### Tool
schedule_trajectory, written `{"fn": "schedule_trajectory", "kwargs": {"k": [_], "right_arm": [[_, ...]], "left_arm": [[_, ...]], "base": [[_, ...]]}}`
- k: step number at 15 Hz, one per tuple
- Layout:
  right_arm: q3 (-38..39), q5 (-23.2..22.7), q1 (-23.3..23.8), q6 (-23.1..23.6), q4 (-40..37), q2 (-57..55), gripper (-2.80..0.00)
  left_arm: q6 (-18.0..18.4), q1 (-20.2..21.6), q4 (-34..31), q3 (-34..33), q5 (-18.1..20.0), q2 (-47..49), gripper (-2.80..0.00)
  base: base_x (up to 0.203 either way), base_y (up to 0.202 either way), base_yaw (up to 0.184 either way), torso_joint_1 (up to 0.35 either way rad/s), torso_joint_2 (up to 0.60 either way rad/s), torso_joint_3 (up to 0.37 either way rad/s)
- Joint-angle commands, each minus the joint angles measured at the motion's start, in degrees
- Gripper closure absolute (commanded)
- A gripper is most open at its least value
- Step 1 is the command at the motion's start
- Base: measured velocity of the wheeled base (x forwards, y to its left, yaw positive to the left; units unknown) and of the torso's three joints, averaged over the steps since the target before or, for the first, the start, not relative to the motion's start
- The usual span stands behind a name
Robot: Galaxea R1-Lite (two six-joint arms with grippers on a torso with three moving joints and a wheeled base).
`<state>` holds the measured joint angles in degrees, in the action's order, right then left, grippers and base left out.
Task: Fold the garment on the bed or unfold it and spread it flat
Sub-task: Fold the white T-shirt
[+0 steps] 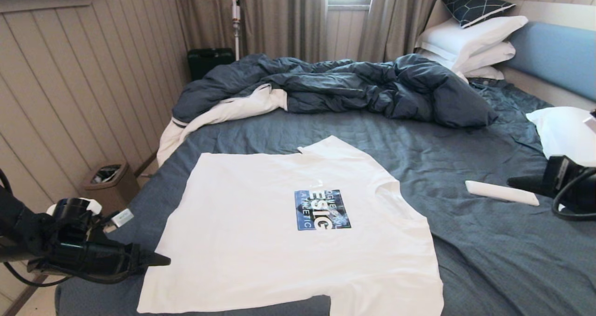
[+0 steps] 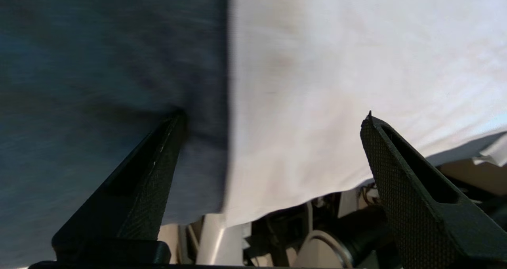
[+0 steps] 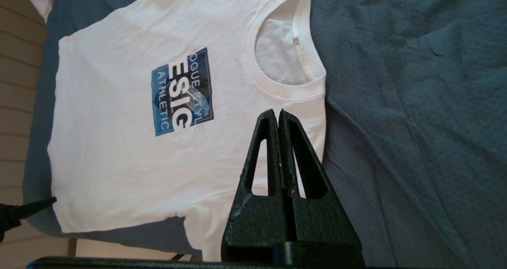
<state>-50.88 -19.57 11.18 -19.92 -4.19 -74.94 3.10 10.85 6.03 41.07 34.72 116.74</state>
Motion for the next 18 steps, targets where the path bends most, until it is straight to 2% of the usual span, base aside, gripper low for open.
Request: {"fn": "schedule_trajectory", "kwargs": {"k": [1, 3, 7, 9, 10, 12, 14, 16, 18], "right_arm": [[-0.54, -0.12, 0.07, -0.12, -0.03, -0.38, 0.0], [-0.62, -0.03, 0.11, -0.12, -0.03, -0.45, 0.0], [-1.87, -0.2, 1.11, -0.09, 0.06, -3.02, 0.0], [-2.62, -1.29, 3.18, -0.29, -0.1, -5.6, 0.0], [-2.95, -4.46, 5.59, -0.99, -0.23, -6.89, 0.0], [-3.44, -14.04, 10.75, -3.26, -0.77, -9.16, 0.0], [-4.11, -21.91, 13.86, -3.43, -4.94, -13.28, 0.0], [-4.1, -24.55, 14.32, 0.32, -9.81, -17.76, 0.0], [-3.03, -24.75, 13.59, 4.99, -12.69, -22.14, 0.0]], "left_arm": [[-1.57, -3.38, 0.02, 0.06, 0.35, -0.54, -2.8], [-2.9, -5.32, 0.56, -0.08, 0.07, -0.6, -2.8], [-3.01, -5.57, 2.05, 0.5, -0.88, 0.16, -2.8], [-3.1, -5.48, 2.05, 0.59, -0.88, 0.16, -2.8], [-3.1, -5.41, 2.05, 0.5, -0.88, 0.16, -2.8], [-3.19, -5.16, 2.05, 0.33, -0.79, -0.02, -2.8], [-3.19, -4.61, 2.05, 0.41, -0.53, -0.19, -2.8], [-3.19, -4.34, 2.05, 0.32, -0.44, -0.54, -2.8], [-3.19, -4.34, 2.05, 0.15, -0.44, -0.46, -2.8]], "base": [[0.0, 0.0, 0.0, 0.0, 0.0, 0.0], [0.0, 0.0, 0.0, 0.0, 0.0, 0.0], [0.0, 0.0, 0.0, 0.0, 0.0, 0.0], [0.0, 0.0, 0.0, 0.0, 0.0, 0.0], [0.0, 0.0, 0.0, 0.0, 0.0, 0.0], [0.0, 0.0, 0.0, 0.0, 0.0, 0.0], [0.0, 0.0, 0.0, 0.0, 0.0, 0.0], [0.0, 0.0, 0.0, 0.0, 0.0, 0.0], [0.0, 0.0, 0.0, 0.0, 0.0, 0.0]]}}
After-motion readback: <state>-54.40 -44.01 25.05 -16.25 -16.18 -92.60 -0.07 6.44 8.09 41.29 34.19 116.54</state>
